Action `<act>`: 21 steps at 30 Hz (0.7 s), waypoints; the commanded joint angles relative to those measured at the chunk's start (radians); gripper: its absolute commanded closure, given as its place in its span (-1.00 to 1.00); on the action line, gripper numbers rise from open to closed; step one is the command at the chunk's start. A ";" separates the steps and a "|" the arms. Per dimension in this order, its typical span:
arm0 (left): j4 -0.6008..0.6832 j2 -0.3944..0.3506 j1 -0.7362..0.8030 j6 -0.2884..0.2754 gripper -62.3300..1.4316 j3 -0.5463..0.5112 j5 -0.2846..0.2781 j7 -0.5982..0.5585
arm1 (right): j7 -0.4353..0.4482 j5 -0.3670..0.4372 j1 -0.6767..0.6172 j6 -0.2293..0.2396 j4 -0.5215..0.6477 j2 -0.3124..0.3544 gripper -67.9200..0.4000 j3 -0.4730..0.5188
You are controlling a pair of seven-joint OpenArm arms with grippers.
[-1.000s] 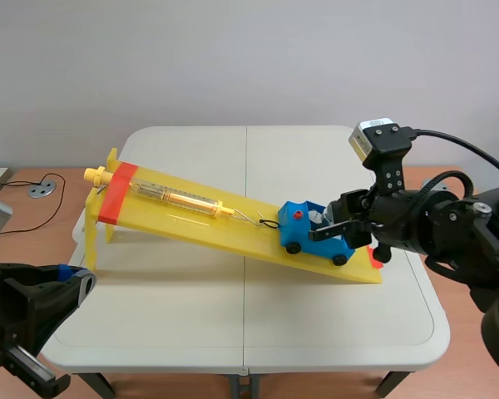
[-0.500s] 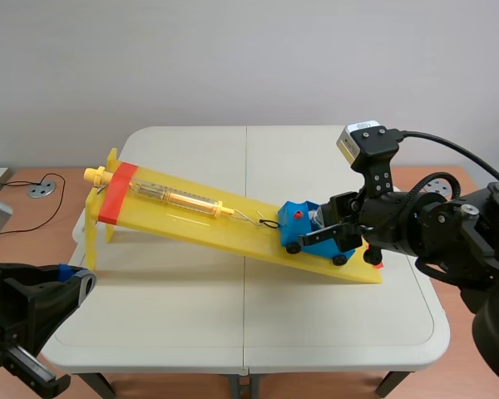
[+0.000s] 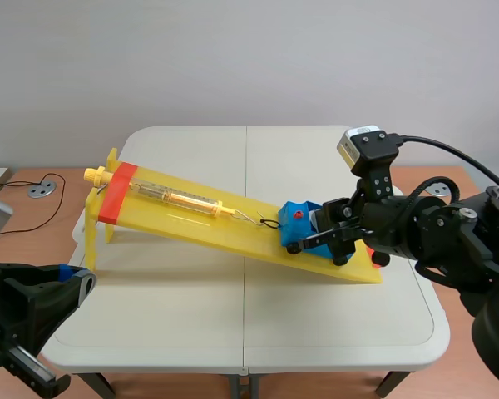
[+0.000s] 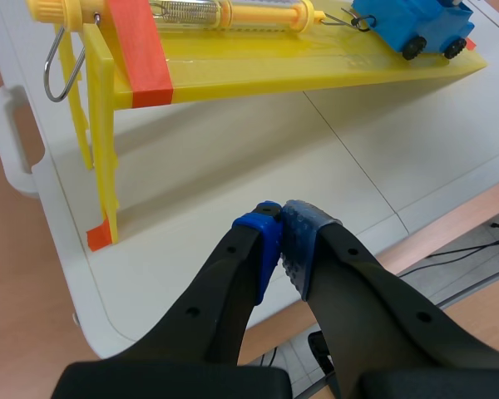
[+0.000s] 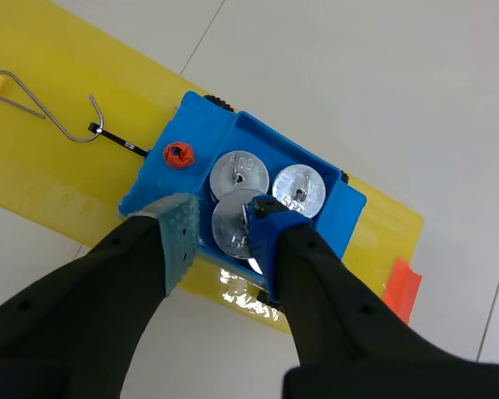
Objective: Place the four metal weights on the blue cart on the ramp.
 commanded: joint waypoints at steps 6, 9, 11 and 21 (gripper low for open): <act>0.070 0.005 -0.020 -0.026 0.87 -0.015 -0.059 -0.089 | 0.151 0.077 0.114 0.085 0.116 -0.008 0.26 0.061; 0.070 0.005 -0.020 -0.026 0.87 -0.015 -0.059 -0.089 | 0.133 0.082 0.114 0.096 0.157 0.009 0.26 0.075; 0.070 0.005 -0.020 -0.026 0.87 -0.015 -0.059 -0.089 | 0.121 0.083 0.113 0.104 0.189 0.024 0.26 0.087; 0.071 0.006 -0.020 -0.041 0.87 -0.014 -0.059 -0.089 | 0.065 0.241 0.015 0.149 0.359 0.134 0.36 0.197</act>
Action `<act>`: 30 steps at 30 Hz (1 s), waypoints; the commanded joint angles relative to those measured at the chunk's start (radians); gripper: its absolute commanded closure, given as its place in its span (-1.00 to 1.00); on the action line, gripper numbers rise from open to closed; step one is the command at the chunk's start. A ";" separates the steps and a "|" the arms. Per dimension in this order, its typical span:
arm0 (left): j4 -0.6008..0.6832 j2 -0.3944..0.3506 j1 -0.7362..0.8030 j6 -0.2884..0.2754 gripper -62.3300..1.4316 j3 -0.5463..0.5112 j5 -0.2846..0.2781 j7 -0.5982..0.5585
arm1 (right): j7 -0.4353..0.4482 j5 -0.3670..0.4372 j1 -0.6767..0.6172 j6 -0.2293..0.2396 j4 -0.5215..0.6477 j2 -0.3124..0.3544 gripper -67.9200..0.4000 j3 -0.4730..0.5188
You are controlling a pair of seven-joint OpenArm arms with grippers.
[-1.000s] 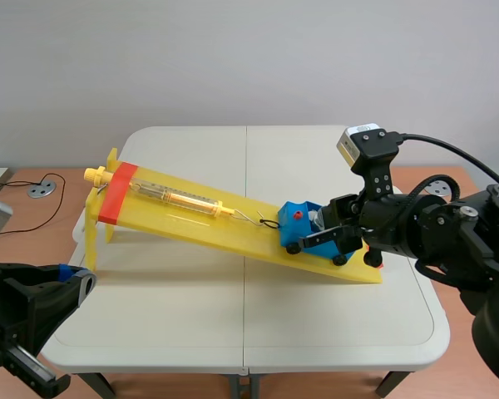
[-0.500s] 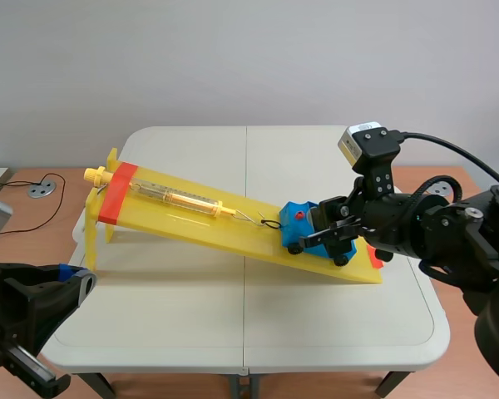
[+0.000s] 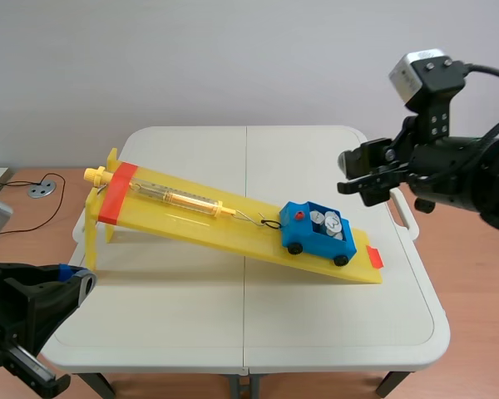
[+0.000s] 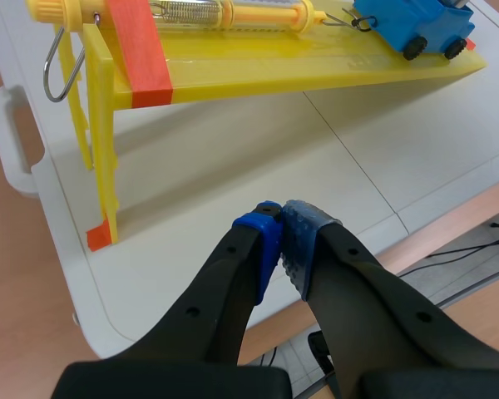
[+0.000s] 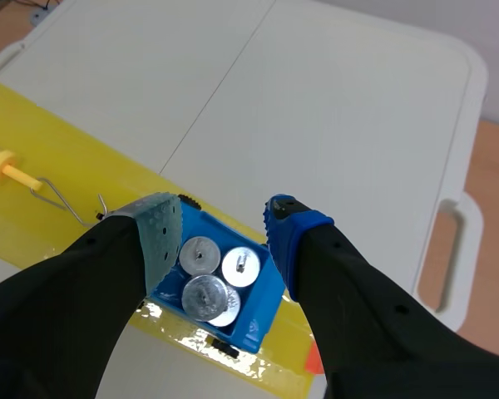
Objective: Place the four metal weights on the blue cart on the ramp.
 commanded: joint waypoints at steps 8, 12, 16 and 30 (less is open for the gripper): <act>0.085 0.058 -0.080 -0.070 0.87 -0.001 -0.024 -0.074 | 0.034 0.223 -0.165 0.087 0.303 0.155 0.83 0.219; 0.085 0.098 -0.133 -0.069 0.87 0.050 0.054 -0.059 | 0.019 0.256 -0.289 0.091 0.374 0.171 0.94 0.321; 0.085 0.132 -0.185 -0.066 0.87 0.112 0.154 -0.059 | 0.008 0.294 -0.412 0.129 0.425 0.172 0.97 0.415; 0.053 0.235 -0.356 0.101 0.87 0.253 0.418 -0.059 | -0.031 0.386 -0.850 0.286 0.492 0.118 0.97 0.689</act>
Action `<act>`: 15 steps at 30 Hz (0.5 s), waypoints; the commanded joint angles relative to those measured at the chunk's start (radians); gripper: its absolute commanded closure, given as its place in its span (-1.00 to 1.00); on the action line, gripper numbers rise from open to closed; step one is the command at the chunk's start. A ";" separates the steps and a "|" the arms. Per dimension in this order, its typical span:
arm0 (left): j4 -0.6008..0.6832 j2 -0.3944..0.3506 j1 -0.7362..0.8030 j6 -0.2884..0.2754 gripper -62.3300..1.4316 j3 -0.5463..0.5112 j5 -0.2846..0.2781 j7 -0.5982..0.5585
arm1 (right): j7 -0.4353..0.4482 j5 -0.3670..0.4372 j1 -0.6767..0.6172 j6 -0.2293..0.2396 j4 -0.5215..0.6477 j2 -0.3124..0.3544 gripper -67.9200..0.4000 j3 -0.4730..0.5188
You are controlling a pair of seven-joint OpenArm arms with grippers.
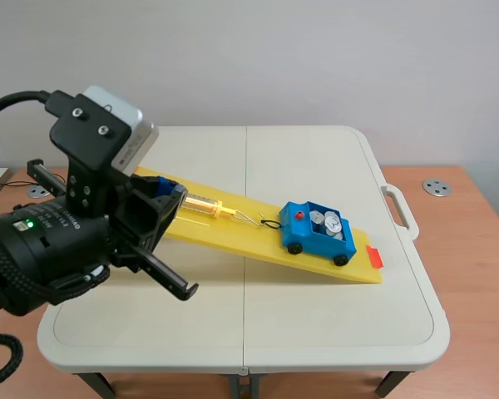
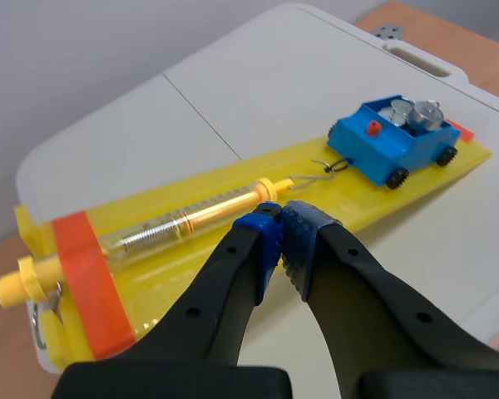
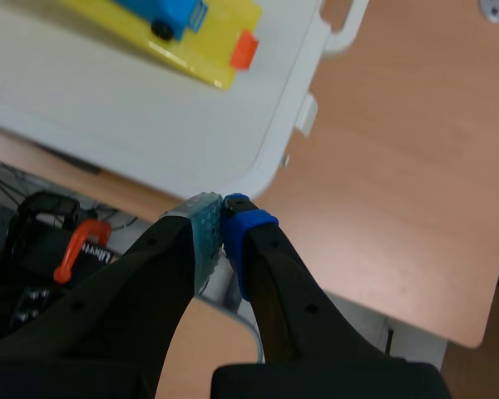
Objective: Place the four metal weights on the blue cart on the ramp.
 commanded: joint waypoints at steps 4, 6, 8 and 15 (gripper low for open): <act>0.008 0.022 -0.075 0.082 0.87 0.018 0.021 -0.092 | 0.063 0.088 -0.132 0.018 0.087 -0.015 0.97 0.101; -0.024 0.021 -0.095 0.105 0.87 0.030 0.062 -0.093 | 0.059 0.087 -0.179 0.018 0.087 -0.028 0.97 0.127; -0.054 0.021 -0.114 0.130 0.87 0.042 0.091 -0.096 | 0.053 0.087 -0.220 0.018 0.087 -0.035 0.97 0.147; -0.143 0.039 -0.179 0.187 0.87 0.061 0.109 -0.096 | 0.034 0.087 -0.300 0.018 0.086 -0.043 0.97 0.190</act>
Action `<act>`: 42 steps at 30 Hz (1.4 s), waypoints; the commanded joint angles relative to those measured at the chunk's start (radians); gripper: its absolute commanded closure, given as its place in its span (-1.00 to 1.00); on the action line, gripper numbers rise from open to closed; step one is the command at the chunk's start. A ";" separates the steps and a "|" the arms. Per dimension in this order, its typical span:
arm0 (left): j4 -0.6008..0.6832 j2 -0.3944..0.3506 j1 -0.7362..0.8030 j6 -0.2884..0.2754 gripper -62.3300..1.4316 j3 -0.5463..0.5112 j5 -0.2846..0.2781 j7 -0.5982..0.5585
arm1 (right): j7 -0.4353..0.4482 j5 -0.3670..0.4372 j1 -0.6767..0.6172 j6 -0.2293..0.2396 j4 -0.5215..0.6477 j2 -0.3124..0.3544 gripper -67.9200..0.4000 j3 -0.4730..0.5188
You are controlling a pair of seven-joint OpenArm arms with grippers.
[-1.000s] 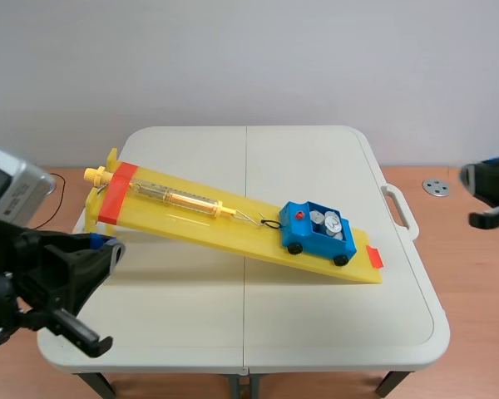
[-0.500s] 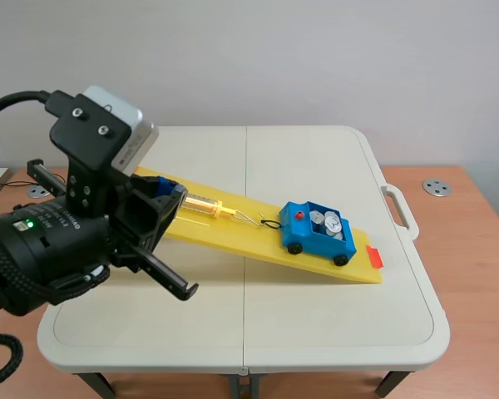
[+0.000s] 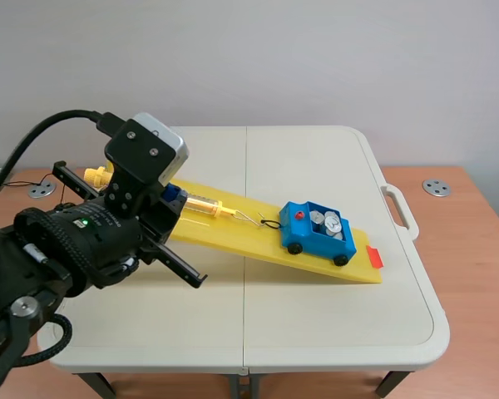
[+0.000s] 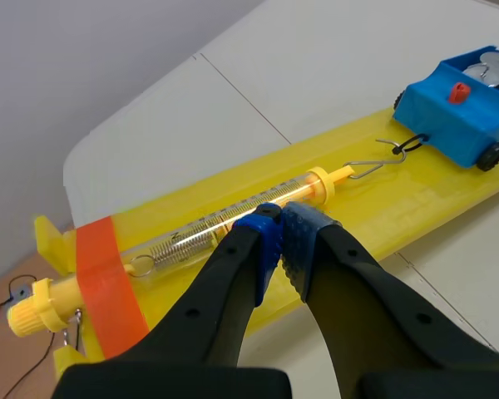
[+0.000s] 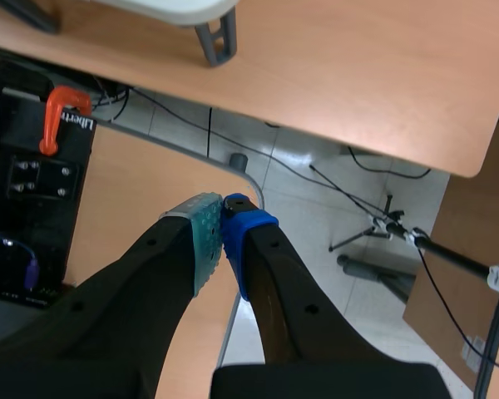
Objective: Place the four metal weights on the blue cart on the ramp.
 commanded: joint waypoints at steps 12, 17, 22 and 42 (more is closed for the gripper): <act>-0.016 0.038 -0.091 0.067 0.87 -0.005 -0.032 -0.106 | 0.049 0.080 -0.021 0.012 0.086 0.014 0.97 0.051; -0.017 0.038 -0.091 0.067 0.87 -0.005 -0.032 -0.112 | 0.049 0.080 -0.021 0.012 0.086 0.014 0.97 0.051; -0.017 0.038 -0.091 0.067 0.87 -0.005 -0.032 -0.112 | 0.050 0.079 -0.021 0.012 0.086 0.014 0.97 0.051; -0.017 0.038 -0.091 0.067 0.87 -0.005 -0.033 -0.111 | 0.050 0.078 -0.021 0.012 0.086 0.014 0.97 0.051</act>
